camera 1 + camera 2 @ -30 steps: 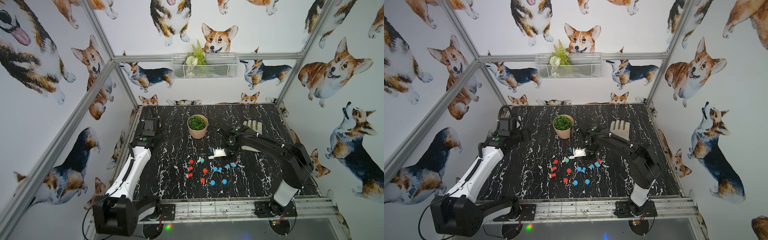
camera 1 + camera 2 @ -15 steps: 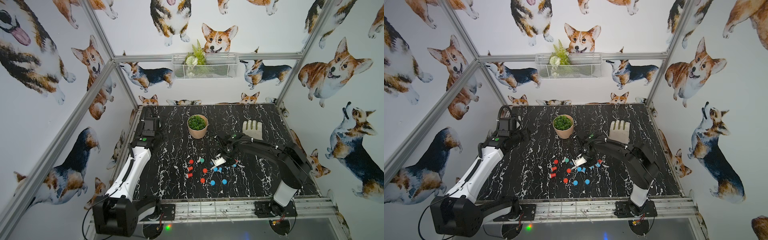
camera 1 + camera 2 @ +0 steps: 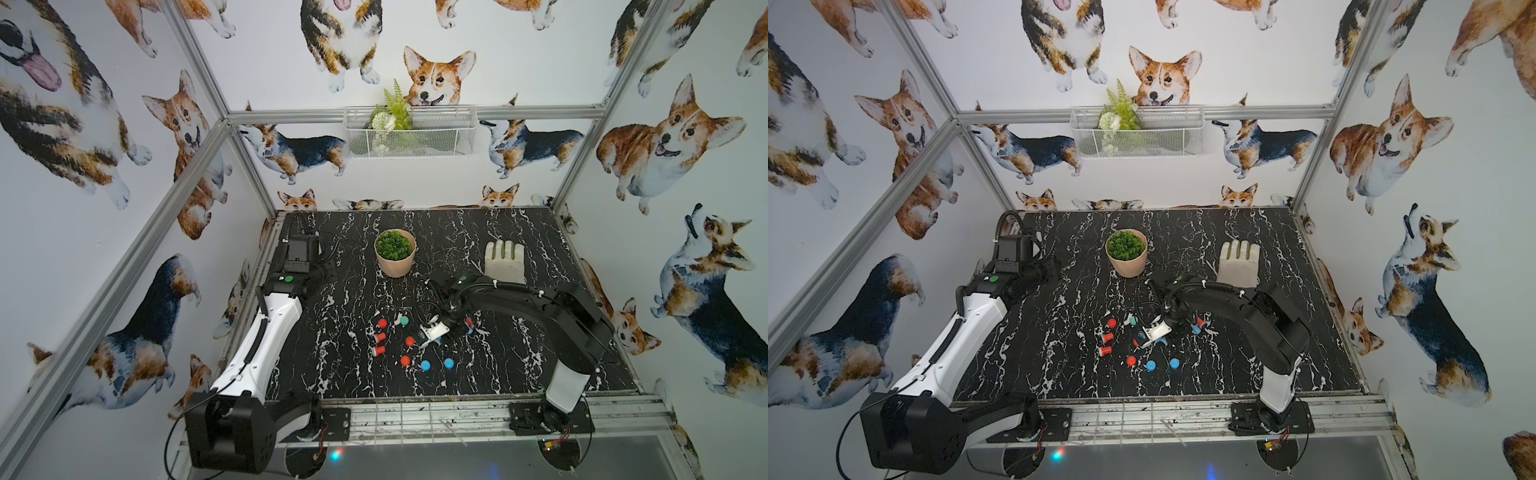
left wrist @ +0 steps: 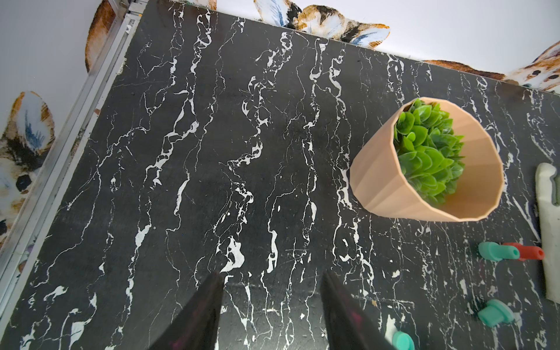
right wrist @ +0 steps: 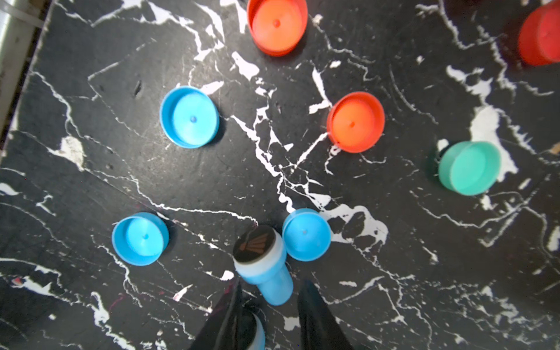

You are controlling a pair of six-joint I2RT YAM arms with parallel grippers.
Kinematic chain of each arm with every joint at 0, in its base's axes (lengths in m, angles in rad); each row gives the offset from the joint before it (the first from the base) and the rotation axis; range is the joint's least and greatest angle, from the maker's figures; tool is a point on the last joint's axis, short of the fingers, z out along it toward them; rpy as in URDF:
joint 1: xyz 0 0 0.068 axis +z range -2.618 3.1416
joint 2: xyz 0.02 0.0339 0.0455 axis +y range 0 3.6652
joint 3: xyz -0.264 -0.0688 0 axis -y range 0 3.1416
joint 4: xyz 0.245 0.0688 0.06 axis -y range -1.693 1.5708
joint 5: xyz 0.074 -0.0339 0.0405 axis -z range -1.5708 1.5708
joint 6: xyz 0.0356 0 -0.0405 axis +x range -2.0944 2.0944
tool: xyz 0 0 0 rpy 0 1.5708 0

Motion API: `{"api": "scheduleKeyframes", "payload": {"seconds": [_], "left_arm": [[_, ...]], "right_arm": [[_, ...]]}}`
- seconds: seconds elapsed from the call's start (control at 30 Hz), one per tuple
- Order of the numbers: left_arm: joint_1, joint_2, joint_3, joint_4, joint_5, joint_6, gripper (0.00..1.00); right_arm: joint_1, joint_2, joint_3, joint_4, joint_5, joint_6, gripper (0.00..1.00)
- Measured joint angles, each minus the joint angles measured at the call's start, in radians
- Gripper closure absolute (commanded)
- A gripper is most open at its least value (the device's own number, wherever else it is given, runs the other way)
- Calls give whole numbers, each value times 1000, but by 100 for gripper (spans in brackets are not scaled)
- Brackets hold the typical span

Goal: Close the stamp cap
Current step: Pick up the stamp from the center of the board.

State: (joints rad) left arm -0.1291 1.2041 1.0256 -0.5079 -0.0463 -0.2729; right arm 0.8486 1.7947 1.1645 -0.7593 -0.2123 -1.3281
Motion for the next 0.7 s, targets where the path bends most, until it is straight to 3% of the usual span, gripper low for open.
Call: {"api": "scheduleKeyframes", "payload": {"seconds": [0.7], "left_arm": [[3,4,0,0,0,0,44]], "right_arm": [[0,26,-50,74,-1,34,70]]}}
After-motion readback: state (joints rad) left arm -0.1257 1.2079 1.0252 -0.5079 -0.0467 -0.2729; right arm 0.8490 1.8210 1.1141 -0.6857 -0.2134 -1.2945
